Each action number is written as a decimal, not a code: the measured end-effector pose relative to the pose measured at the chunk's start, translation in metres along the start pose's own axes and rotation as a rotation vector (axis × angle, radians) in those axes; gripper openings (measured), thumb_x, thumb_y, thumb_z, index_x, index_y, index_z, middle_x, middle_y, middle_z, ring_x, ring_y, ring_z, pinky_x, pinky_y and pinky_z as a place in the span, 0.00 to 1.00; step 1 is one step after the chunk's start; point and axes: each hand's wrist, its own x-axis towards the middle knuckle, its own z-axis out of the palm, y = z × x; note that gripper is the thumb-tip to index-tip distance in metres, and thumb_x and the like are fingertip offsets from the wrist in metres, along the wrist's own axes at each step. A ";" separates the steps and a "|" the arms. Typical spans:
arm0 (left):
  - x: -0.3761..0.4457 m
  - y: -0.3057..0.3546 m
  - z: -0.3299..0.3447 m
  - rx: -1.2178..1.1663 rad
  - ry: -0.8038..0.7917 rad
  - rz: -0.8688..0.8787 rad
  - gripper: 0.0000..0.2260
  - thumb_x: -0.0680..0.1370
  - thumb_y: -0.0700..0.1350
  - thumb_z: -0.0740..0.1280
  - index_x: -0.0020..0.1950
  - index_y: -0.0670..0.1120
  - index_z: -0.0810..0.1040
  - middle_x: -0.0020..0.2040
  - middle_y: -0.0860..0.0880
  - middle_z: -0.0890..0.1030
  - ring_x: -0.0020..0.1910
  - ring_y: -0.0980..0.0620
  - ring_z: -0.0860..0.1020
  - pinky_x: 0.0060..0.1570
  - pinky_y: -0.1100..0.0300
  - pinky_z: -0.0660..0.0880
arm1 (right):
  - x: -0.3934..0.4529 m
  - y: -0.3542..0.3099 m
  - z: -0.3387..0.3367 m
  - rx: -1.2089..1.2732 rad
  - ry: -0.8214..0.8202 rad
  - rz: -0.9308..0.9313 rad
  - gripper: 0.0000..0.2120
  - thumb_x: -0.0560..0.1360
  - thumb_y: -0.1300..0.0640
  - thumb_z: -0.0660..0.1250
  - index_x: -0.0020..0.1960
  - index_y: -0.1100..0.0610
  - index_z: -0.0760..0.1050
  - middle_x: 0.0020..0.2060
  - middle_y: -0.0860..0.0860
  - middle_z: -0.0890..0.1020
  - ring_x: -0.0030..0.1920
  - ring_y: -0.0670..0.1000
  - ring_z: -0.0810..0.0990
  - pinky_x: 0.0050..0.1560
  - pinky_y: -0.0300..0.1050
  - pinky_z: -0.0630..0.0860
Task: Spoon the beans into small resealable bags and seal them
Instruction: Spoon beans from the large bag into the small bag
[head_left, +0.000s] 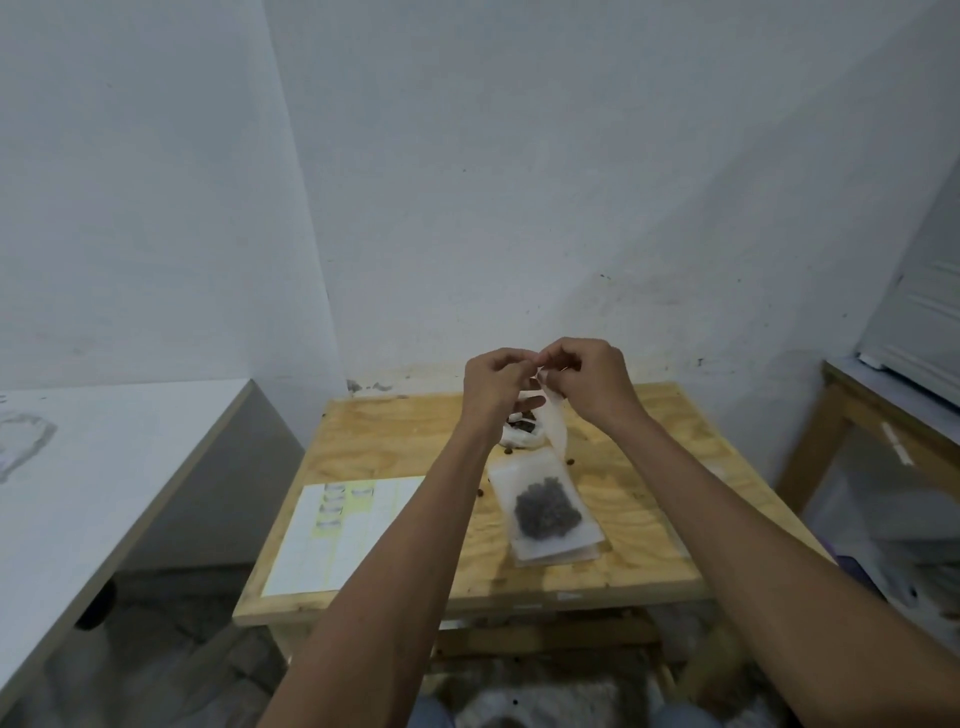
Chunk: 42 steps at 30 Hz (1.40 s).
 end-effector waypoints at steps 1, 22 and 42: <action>0.000 0.001 0.000 -0.013 0.011 -0.011 0.08 0.77 0.32 0.66 0.46 0.38 0.84 0.45 0.36 0.85 0.41 0.43 0.84 0.39 0.54 0.83 | 0.000 0.000 0.001 -0.005 -0.004 -0.005 0.11 0.73 0.69 0.73 0.44 0.53 0.84 0.36 0.48 0.84 0.31 0.38 0.80 0.35 0.32 0.77; 0.003 -0.004 -0.017 0.343 0.018 0.173 0.13 0.73 0.30 0.68 0.53 0.42 0.86 0.35 0.43 0.83 0.29 0.46 0.82 0.39 0.50 0.82 | 0.001 -0.003 0.009 -0.149 -0.046 0.041 0.16 0.72 0.71 0.67 0.53 0.57 0.85 0.36 0.53 0.84 0.27 0.49 0.82 0.39 0.40 0.80; 0.006 0.007 -0.047 0.808 -0.269 0.628 0.32 0.68 0.50 0.79 0.67 0.47 0.70 0.70 0.48 0.71 0.80 0.56 0.53 0.75 0.57 0.57 | 0.010 -0.013 0.005 0.028 -0.053 -0.038 0.19 0.75 0.70 0.67 0.59 0.53 0.85 0.43 0.48 0.84 0.40 0.49 0.83 0.47 0.40 0.82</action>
